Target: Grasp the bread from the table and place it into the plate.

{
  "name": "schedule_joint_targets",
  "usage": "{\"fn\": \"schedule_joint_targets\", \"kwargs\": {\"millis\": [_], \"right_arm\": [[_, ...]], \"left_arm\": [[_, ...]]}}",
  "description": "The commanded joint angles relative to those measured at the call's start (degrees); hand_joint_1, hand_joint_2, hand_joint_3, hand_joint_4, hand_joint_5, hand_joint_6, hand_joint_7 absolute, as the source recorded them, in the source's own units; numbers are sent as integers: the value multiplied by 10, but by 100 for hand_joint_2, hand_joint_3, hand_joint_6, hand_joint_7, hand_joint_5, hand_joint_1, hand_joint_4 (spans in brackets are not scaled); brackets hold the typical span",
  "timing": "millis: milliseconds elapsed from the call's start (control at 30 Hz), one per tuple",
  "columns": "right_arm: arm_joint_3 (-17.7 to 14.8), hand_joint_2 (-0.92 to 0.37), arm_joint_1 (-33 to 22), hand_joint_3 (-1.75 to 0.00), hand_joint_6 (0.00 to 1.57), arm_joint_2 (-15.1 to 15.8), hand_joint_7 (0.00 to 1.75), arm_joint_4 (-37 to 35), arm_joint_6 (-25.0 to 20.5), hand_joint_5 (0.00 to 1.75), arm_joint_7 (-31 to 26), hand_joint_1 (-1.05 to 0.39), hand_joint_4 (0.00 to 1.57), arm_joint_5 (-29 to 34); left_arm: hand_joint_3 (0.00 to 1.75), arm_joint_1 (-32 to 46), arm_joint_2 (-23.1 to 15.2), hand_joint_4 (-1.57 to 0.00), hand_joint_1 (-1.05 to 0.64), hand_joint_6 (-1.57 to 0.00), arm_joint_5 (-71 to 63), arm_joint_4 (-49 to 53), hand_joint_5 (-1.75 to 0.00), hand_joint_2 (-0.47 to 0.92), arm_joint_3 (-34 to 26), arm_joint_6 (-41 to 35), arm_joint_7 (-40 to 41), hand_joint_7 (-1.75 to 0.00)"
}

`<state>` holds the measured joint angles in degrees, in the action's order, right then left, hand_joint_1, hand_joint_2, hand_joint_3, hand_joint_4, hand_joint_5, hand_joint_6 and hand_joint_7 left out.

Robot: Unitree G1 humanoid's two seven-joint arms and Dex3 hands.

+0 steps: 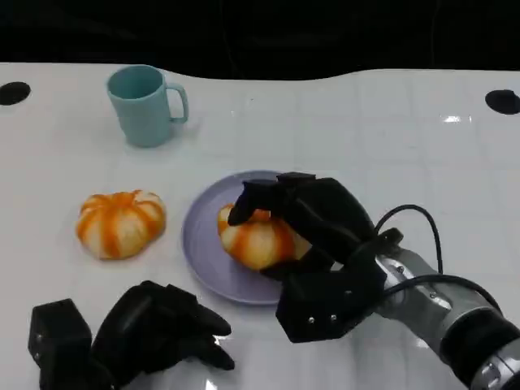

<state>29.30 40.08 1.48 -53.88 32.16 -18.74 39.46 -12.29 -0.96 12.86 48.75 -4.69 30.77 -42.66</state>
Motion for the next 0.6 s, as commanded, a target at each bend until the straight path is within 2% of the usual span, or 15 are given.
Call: {"fn": "schedule_joint_targets", "kwargs": {"millis": [33,167,400,433,467,500,567,600], "right_arm": [[3,-90,6,-31,27,17,34,22,-41,90,69,-63,15,-6],[3,-92,-5,-35,13,26,23,59,-74,70,116,-79,1,-6],[2,-92,-16,-38,11,31,18,90,-94,64,139,-83,0,-7],[-2,-92,-20,-38,11,35,18,100,-97,64,157,-83,0,-15],[-5,-92,-24,-42,7,39,15,108,-100,52,170,-90,0,-21],[-7,-92,-27,-44,5,42,14,115,-103,47,180,-93,0,-26],[-8,-92,-30,-45,4,44,12,124,-108,43,190,-95,0,-30],[-22,-92,-40,-45,4,43,12,135,-112,42,221,-96,0,-63]], "left_arm": [[0,5,-7,-156,-105,-155,2,-2,-22,79,-2,2,-1,0],[0,5,-8,-157,-105,-155,-1,-4,-22,79,-1,0,4,-1],[0,5,-7,-157,-105,-155,-1,-3,-22,79,-1,0,4,0],[0,4,-7,-157,-105,-155,-1,-3,-22,79,-1,2,3,0],[0,4,-7,-157,-105,-155,-1,-2,-22,80,-1,3,3,0],[0,4,-7,-156,-105,-155,-1,-2,-22,80,-1,4,3,0],[1,4,-7,-156,-105,-155,-1,-2,-22,80,-1,5,3,0],[0,3,-6,-156,-105,-155,0,-1,-22,80,-2,3,3,0]]}}
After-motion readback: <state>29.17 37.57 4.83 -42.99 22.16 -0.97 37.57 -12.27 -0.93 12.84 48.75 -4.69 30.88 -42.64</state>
